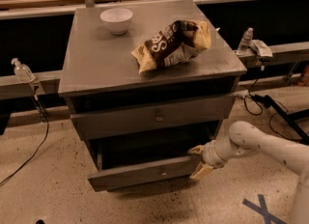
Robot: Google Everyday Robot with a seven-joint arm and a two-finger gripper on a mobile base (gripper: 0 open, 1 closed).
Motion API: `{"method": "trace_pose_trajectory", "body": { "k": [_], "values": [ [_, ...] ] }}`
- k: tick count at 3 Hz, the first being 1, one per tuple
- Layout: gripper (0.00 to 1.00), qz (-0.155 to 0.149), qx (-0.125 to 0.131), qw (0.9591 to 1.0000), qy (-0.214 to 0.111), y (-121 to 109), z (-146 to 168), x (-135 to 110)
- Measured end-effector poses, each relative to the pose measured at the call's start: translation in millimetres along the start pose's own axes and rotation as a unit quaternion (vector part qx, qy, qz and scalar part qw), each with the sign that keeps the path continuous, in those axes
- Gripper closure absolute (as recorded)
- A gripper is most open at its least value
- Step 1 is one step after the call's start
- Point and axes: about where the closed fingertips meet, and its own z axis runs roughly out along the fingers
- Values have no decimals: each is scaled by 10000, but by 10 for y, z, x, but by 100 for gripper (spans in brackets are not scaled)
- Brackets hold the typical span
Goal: Open middle drawer
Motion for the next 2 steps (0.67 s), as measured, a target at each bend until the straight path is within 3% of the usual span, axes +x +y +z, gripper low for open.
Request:
{"method": "trace_pose_trajectory", "body": {
  "k": [1, 2],
  "values": [
    [26, -60, 633, 9975, -319, 361, -205, -159],
    [11, -520, 1084, 9912, -556, 461, -436, -356]
  ]
}}
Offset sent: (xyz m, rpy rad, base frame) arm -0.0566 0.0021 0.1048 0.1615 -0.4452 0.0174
